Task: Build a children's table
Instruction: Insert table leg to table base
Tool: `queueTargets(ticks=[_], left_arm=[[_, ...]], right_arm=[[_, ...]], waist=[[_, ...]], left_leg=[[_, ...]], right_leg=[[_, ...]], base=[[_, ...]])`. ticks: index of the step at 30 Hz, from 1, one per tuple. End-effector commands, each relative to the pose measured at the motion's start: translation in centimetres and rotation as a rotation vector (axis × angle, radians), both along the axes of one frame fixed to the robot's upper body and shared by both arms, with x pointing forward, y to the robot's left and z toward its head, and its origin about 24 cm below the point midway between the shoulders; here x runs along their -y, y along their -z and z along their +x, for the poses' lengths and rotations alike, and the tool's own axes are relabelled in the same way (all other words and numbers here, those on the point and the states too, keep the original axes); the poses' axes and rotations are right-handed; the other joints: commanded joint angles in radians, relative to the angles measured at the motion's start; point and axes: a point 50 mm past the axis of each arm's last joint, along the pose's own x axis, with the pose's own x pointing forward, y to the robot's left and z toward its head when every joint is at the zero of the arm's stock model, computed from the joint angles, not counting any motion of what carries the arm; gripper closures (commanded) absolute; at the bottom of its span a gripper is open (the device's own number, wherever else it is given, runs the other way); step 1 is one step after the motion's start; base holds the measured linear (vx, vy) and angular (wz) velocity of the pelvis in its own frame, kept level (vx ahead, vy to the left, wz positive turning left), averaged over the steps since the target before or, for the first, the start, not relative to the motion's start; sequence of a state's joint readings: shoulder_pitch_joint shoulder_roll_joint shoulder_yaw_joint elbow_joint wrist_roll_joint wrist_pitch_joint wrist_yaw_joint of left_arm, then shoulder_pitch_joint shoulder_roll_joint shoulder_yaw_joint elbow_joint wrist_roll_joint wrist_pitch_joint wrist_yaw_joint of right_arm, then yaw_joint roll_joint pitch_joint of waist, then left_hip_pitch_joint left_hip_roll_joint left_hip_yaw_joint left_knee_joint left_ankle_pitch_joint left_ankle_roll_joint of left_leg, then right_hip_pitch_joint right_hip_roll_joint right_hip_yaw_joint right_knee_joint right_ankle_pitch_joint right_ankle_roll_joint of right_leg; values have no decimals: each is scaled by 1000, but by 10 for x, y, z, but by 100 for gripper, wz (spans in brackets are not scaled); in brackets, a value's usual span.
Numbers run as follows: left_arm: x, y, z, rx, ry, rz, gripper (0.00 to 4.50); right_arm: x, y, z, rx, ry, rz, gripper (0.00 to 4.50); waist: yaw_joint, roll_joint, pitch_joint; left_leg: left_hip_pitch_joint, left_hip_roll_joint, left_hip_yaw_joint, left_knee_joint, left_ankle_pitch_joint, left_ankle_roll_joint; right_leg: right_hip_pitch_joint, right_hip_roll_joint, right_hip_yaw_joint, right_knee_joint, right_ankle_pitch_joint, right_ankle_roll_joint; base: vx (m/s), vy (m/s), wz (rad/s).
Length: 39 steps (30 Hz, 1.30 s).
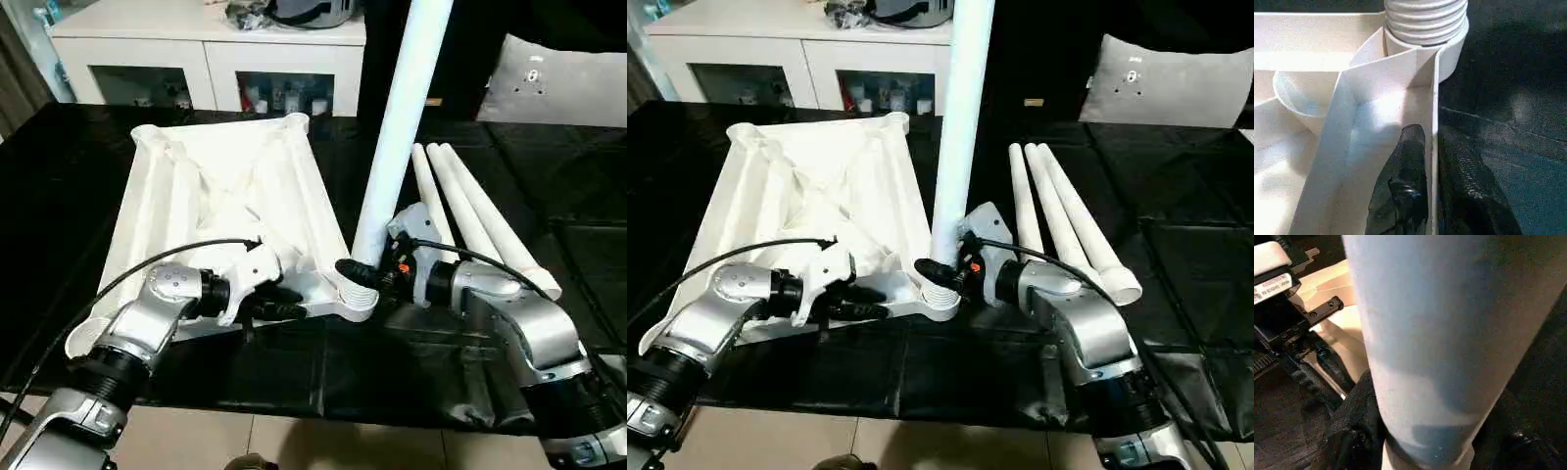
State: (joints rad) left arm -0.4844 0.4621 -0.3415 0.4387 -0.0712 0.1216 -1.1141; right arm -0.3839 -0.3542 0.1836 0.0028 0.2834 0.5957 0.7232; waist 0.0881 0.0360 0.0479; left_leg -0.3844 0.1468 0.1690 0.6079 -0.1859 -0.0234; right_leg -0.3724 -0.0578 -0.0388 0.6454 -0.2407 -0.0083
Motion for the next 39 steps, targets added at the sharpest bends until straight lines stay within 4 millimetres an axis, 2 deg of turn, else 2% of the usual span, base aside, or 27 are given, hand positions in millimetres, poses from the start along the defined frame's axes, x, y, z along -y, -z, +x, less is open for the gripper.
queueTargets(ticks=[1,5,12,16,20,22,26,30,31,35,36,38,39], left_arm=[[-10,1,3,-10,-40,54,423],[-7,-1,4,-5,-42,14,445],[2,-9,1,-5,34,-65,450],[4,-10,-2,2,99,-39,450],[5,-11,-3,14,153,15,450],[7,-14,0,27,144,7,450],[6,-17,6,51,94,-7,450],[5,-17,9,53,65,-14,450],[4,-16,10,54,48,-18,450],[5,-16,12,58,24,-31,450],[5,-17,13,63,13,-37,450],[6,-17,14,69,6,-38,450],[6,-17,14,69,6,-38,450]], right_arm=[[0,13,-6,-61,-3,-12,261],[0,13,-6,-62,-4,-12,261],[-2,16,-7,-84,-43,-12,261],[-3,19,-9,-107,-79,-28,261],[-3,20,-5,-120,-76,-19,261],[0,21,-1,-138,-41,32,261],[8,25,-2,-170,-1,106,261],[14,31,-5,-190,25,141,261],[18,38,-10,-204,40,148,261],[20,46,-19,-198,44,130,261],[20,48,-23,-168,35,90,261],[20,51,-26,-108,16,-7,261],[20,52,-26,-100,14,-20,261]], waist=[[-1,-5,-50],[-1,-5,-52],[-2,-2,-53],[0,-6,-58],[0,-3,-60],[-1,-2,-59],[0,-2,-55],[2,0,-57],[3,3,-58],[6,4,-58],[7,8,-57],[8,6,-55],[10,11,-55]], left_leg=[[27,86,-34,-87,-267,-35],[23,86,-33,-87,-235,-27],[23,86,-33,-88,-236,-25],[21,85,-30,-83,-171,0],[20,85,-29,-81,-138,22],[22,86,-29,-81,-154,20],[25,88,-29,-86,-214,-5],[25,88,-29,-87,-211,-12],[25,88,-30,-86,-206,-12],[27,90,-30,-89,-214,-10],[26,90,-30,-88,-219,-11],[27,89,-31,-91,-234,-18],[27,90,-33,-91,-240,-21]], right_leg=[[23,-105,58,-95,-210,-206],[25,-103,57,-92,-157,-209],[24,-103,57,-91,-150,-211],[31,-103,54,-84,-42,-226],[32,-101,50,-78,24,-242],[31,-102,50,-80,10,-248],[31,-106,52,-90,-86,-247],[30,-105,53,-90,-76,-242],[31,-106,52,-87,-62,-243],[31,-104,50,-88,-42,-242],[30,-105,51,-89,-46,-242],[32,-104,50,-93,-67,-229],[30,-107,50,-93,-79,-226]], base=[[0,0,0],[0,0,0],[0,0,0],[0,0,0],[0,0,0],[0,0,0],[0,0,0],[0,0,0],[0,0,0],[0,0,0],[0,0,0],[0,0,0],[0,0,0]])
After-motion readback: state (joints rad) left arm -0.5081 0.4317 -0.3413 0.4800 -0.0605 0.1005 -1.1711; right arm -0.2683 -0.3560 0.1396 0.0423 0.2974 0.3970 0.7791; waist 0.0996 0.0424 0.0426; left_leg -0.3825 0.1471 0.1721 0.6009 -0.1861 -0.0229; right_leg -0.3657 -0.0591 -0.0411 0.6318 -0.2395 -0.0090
